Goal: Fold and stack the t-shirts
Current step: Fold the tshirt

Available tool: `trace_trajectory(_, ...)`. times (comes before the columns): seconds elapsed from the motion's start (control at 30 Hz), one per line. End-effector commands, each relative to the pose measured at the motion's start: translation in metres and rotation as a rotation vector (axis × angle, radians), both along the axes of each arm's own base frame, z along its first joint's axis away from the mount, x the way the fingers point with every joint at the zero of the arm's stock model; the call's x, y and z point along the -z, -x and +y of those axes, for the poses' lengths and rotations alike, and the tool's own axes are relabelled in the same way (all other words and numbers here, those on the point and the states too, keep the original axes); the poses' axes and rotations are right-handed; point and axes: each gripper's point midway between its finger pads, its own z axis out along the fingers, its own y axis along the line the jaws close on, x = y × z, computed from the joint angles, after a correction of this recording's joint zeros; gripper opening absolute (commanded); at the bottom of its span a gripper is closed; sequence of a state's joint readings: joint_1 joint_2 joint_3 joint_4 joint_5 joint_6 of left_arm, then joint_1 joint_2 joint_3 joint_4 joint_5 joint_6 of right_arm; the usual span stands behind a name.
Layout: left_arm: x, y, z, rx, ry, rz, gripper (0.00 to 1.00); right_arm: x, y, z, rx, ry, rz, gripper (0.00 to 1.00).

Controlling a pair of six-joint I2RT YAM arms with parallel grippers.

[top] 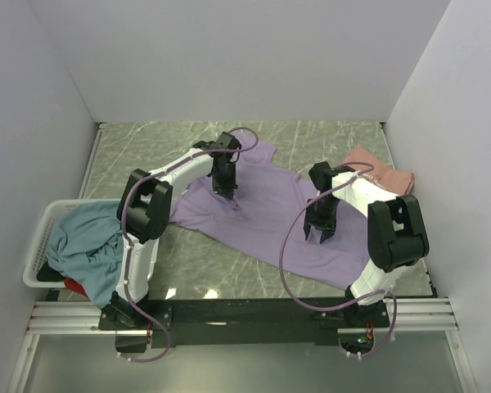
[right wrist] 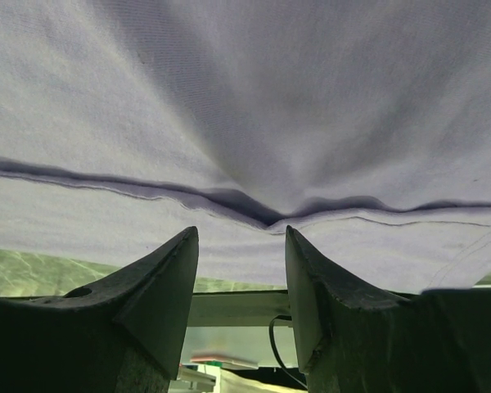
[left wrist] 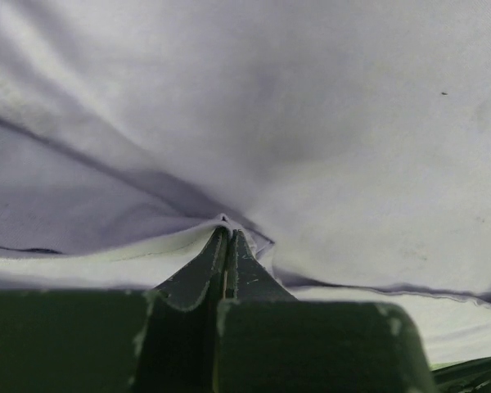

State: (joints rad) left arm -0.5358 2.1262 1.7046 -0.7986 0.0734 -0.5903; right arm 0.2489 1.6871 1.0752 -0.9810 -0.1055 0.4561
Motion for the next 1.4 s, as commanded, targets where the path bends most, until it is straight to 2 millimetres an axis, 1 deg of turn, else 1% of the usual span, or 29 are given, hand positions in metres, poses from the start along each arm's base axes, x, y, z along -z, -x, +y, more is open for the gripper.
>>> trace_trajectory(0.0, -0.011, -0.005, -0.016, 0.054, 0.038, -0.02, 0.0, -0.008, 0.0, -0.004, 0.011, 0.023, -0.034, 0.54)
trace_trajectory(0.17, -0.004, -0.006, -0.022, 0.076, 0.045, -0.004, 0.0, -0.009, 0.001, -0.005, 0.014, 0.028, -0.035, 0.54)
trace_trajectory(0.47, -0.005, -0.009, -0.035, 0.086, 0.101, 0.001, 0.0, -0.011, 0.001, -0.009, 0.023, 0.048, -0.042, 0.54)
trace_trajectory(0.6, -0.01, -0.008, -0.05, 0.101, 0.187, 0.008, 0.0, -0.013, 0.001, -0.01, 0.026, 0.055, -0.046, 0.54)
trace_trajectory(0.63, -0.011, -0.008, -0.053, 0.101, 0.199, 0.009, 0.04, -0.014, 0.0, -0.011, 0.027, 0.058, -0.049, 0.54)
trace_trajectory(0.67, -0.012, -0.009, -0.054, 0.09, 0.203, 0.015, 0.18, -0.016, -0.002, -0.012, 0.026, 0.062, -0.056, 0.54)
trace_trajectory(0.73, -0.012, -0.009, -0.053, 0.083, 0.192, 0.019, 0.31, -0.018, -0.003, -0.013, 0.023, 0.071, -0.062, 0.54)
trace_trajectory(0.77, -0.017, -0.009, -0.051, 0.075, 0.192, 0.016, 0.43, -0.022, -0.006, -0.013, 0.02, 0.071, -0.075, 0.54)
trace_trajectory(0.83, -0.027, -0.008, -0.053, 0.069, 0.234, 0.026, 0.51, -0.028, -0.008, -0.015, 0.019, 0.082, -0.089, 0.54)
trace_trajectory(0.87, -0.043, -0.014, -0.053, 0.037, 0.288, 0.007, 0.55, -0.034, -0.013, -0.014, 0.017, 0.078, -0.11, 0.54)
trace_trajectory(0.9, -0.045, -0.011, -0.051, 0.023, 0.309, 0.013, 0.57, -0.037, -0.015, -0.014, 0.017, 0.075, -0.119, 0.54)
trace_trajectory(0.93, -0.063, -0.012, -0.05, -0.002, 0.347, -0.004, 0.59, -0.04, -0.017, -0.013, 0.015, 0.071, -0.13, 0.54)
trace_trajectory(1.0, -0.073, -0.016, -0.039, -0.038, 0.351, -0.025, 0.64, -0.045, -0.021, -0.012, 0.013, 0.065, -0.145, 0.55)
trace_trajectory(1.03, -0.071, -0.013, -0.032, -0.054, 0.34, -0.017, 0.65, -0.046, -0.022, -0.011, 0.009, 0.059, -0.145, 0.55)
trace_trajectory(1.07, -0.08, -0.014, -0.022, -0.076, 0.338, -0.038, 0.67, -0.044, -0.023, -0.009, 0.0, 0.055, -0.143, 0.55)
trace_trajectory(1.1, -0.079, -0.012, -0.016, -0.089, 0.329, -0.036, 0.67, -0.043, -0.024, -0.008, -0.002, 0.049, -0.143, 0.55)
trace_trajectory(1.13, -0.068, -0.003, -0.005, -0.105, 0.306, -0.009, 0.68, -0.041, -0.024, -0.006, -0.005, 0.039, -0.139, 0.55)
trace_trajectory(1.17, -0.07, -0.002, 0.009, -0.129, 0.29, -0.025, 0.68, -0.035, -0.023, -0.005, -0.013, 0.036, -0.132, 0.55)
trace_trajectory(1.23, -0.062, 0.006, 0.026, -0.157, 0.262, -0.012, 0.69, -0.029, -0.023, -0.004, -0.016, 0.026, -0.12, 0.55)
trace_trajectory(1.27, -0.051, 0.018, 0.043, -0.184, 0.241, 0.014, 0.69, -0.024, -0.02, 0.0, -0.02, 0.001, -0.107, 0.55)
trace_trajectory(1.3, -0.047, 0.023, 0.051, -0.198, 0.237, 0.023, 0.69, -0.022, -0.022, 0.003, -0.024, -0.013, -0.111, 0.55)
trace_trajectory(1.33, -0.049, 0.026, 0.058, -0.209, 0.237, 0.008, 0.69, -0.019, -0.021, 0.006, -0.026, -0.027, -0.103, 0.55)
trace_trajectory(1.37, -0.036, 0.035, 0.073, -0.235, 0.21, 0.034, 0.7, -0.015, -0.019, 0.009, -0.028, -0.046, -0.092, 0.55)
